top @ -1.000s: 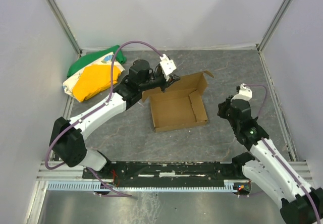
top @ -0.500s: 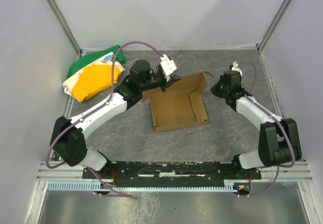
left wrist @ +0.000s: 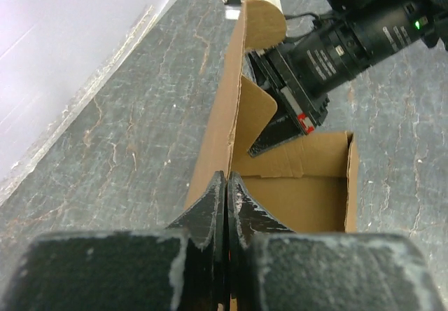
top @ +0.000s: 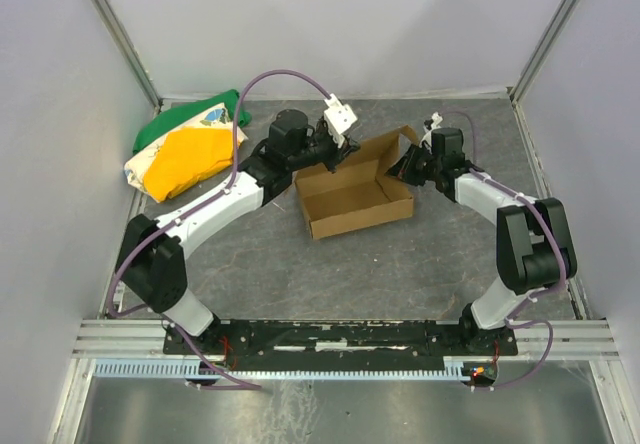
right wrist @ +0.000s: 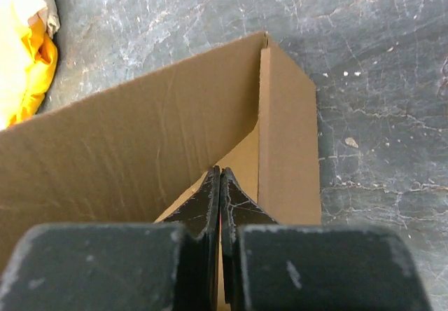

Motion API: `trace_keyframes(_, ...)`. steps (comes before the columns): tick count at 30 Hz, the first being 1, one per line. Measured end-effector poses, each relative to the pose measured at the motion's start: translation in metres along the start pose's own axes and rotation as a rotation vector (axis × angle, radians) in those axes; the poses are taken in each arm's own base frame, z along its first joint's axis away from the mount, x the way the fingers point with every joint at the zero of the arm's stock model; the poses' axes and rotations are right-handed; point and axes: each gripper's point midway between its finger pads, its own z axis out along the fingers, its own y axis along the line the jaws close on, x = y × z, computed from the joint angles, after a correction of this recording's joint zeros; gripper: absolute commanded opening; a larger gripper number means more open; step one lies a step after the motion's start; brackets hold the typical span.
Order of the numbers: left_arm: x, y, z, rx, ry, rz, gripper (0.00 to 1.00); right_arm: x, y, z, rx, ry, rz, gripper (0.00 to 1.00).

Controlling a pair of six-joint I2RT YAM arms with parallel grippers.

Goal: Fold the paper box

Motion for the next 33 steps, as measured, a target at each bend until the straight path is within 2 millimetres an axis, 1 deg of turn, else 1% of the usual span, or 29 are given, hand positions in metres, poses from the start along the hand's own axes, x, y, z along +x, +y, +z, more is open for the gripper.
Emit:
trace_keyframes(4,-0.003,0.0,0.004,0.001,-0.006,-0.04,0.03,0.011,-0.002,-0.002,-0.007,0.022,-0.006,0.02)
trace_keyframes(7,0.001,-0.004,0.005,0.008,0.003,-0.066,0.03,0.02,-0.006,-0.006,0.001,0.034,-0.007,0.03)
trace_keyframes(9,0.009,-0.007,0.004,0.015,0.017,-0.078,0.03,0.026,-0.01,-0.012,0.017,0.032,-0.006,0.03)
trace_keyframes(12,0.031,-0.015,-0.001,0.027,0.062,-0.096,0.03,0.031,-0.016,-0.028,0.05,0.001,-0.015,0.07)
trace_keyframes(13,0.036,-0.017,-0.003,0.03,0.075,-0.1,0.03,0.031,-0.017,-0.036,0.063,-0.02,-0.022,0.09)
trace_keyframes(14,0.041,-0.019,-0.005,0.036,0.09,-0.106,0.03,0.029,-0.016,-0.043,0.071,-0.044,-0.03,0.17)
trace_keyframes(16,0.046,-0.024,-0.009,0.052,0.109,-0.112,0.03,0.022,-0.014,-0.06,0.09,-0.103,-0.054,0.42)
trace_keyframes(17,0.046,-0.026,-0.011,0.059,0.113,-0.112,0.03,0.017,-0.013,-0.066,0.094,-0.13,-0.062,0.46)
trace_keyframes(18,0.046,-0.027,-0.013,0.064,0.113,-0.109,0.03,0.011,-0.01,-0.072,0.099,-0.162,-0.078,0.47)
trace_keyframes(20,0.043,-0.028,-0.016,0.07,0.111,-0.098,0.03,0.002,-0.008,-0.078,0.107,-0.199,-0.105,0.47)
trace_keyframes(21,0.042,-0.028,-0.016,0.073,0.109,-0.097,0.03,-0.001,-0.009,-0.077,0.116,-0.198,-0.114,0.45)
trace_keyframes(23,0.04,-0.03,-0.018,0.082,0.105,-0.092,0.03,-0.002,-0.011,-0.068,0.129,-0.167,-0.122,0.44)
trace_keyframes(25,0.04,-0.03,-0.018,0.087,0.103,-0.089,0.03,0.001,-0.016,-0.051,0.136,-0.109,-0.116,0.44)
trace_keyframes(27,0.04,-0.031,-0.018,0.092,0.105,-0.091,0.03,0.009,-0.023,-0.036,0.139,-0.055,-0.102,0.44)
trace_keyframes(28,0.041,-0.032,-0.018,0.094,0.107,-0.091,0.03,0.015,-0.026,-0.031,0.138,-0.03,-0.096,0.43)
trace_keyframes(30,0.041,-0.033,-0.018,0.102,0.108,-0.09,0.03,0.026,-0.03,-0.024,0.128,0.02,-0.083,0.43)
trace_keyframes(33,0.041,-0.034,-0.019,0.108,0.109,-0.087,0.03,0.036,-0.027,-0.018,0.089,0.067,-0.073,0.43)
